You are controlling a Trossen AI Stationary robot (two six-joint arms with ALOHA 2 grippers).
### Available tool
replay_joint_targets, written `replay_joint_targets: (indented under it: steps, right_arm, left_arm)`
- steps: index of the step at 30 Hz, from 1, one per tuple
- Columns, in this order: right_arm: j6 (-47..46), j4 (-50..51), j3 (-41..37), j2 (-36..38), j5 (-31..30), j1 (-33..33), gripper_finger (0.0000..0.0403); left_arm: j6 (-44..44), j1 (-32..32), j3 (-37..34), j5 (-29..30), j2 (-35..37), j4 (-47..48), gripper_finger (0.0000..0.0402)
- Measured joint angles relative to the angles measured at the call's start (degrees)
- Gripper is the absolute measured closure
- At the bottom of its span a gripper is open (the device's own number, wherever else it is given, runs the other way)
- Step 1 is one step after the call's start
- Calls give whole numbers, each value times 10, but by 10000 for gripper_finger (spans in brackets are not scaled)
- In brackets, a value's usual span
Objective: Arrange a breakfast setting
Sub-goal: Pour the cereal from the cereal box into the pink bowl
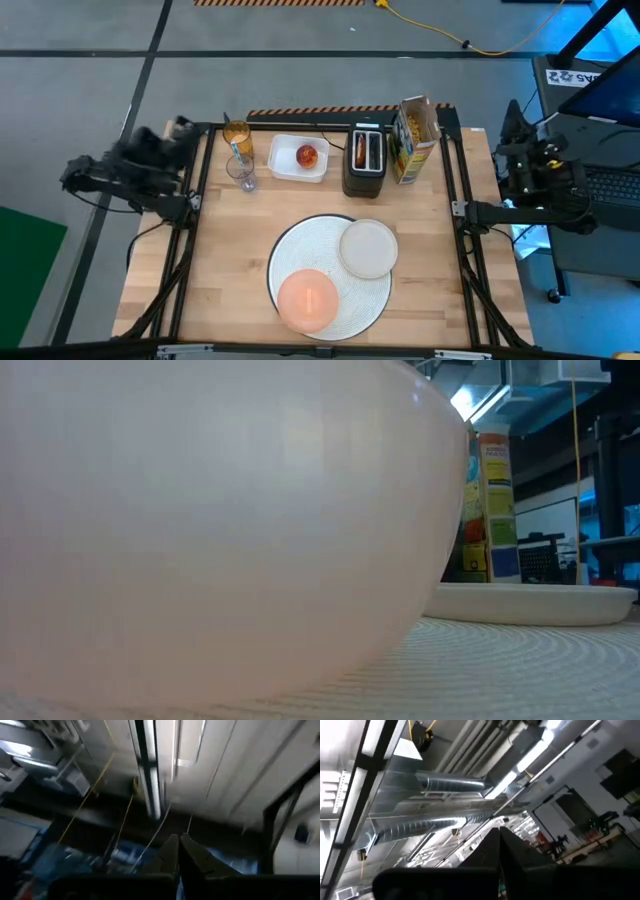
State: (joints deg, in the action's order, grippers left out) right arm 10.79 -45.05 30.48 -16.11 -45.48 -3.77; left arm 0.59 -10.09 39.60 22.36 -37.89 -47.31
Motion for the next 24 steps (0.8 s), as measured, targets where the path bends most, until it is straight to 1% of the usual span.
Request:
replay_joint_targets:
  steps: [1, 2, 4, 5, 6, 7, 11, 13, 15, 17, 19, 21, 24]
  right_arm:
    - [-2, 11, 0, 0, 4, 0, 403]
    - [-1, 21, 0, 0, 12, 0, 403]
    - [12, 41, 0, 1, 33, 0, 403]
    - [14, 53, 0, 1, 46, 0, 403]
    - [15, 69, 0, 1, 58, 0, 403]
    - [15, 86, 0, 1, 69, 0, 403]
    - [14, 137, 0, 1, 107, 0, 403]
    - [15, 147, 0, 1, 117, 0, 403]
    - [15, 148, 0, 1, 117, 0, 403]
    - [15, 147, 1, -1, 116, 0, 403]
    - [21, 157, 9, -6, 116, 0, 403]
    - [36, 170, 25, -16, 120, 0, 403]
    - [49, 231, 60, -30, 125, 0, 403]
  left_arm:
    - [16, 0, 22, -9, -27, 27, 399]
    - [27, 1, 45, -36, -54, 57, 399]
    - [49, 2, 96, -131, -109, 110, 399]
    - [57, 4, 125, -164, -143, 131, 399]
    - [54, 4, 154, -175, -174, 153, 399]
    - [47, 6, 183, -168, -202, 178, 399]
    - [49, 17, 303, -90, -304, 296, 399]
    - [56, 32, 355, -83, -346, 360, 397]
    - [50, 47, 402, -82, -392, 401, 383]
    - [35, 62, 445, -65, -435, 433, 358]
    - [33, 76, 487, -44, -474, 443, 322]
    - [58, 82, 525, -16, -508, 442, 281]
    - [88, 93, 583, 39, -562, 442, 214]
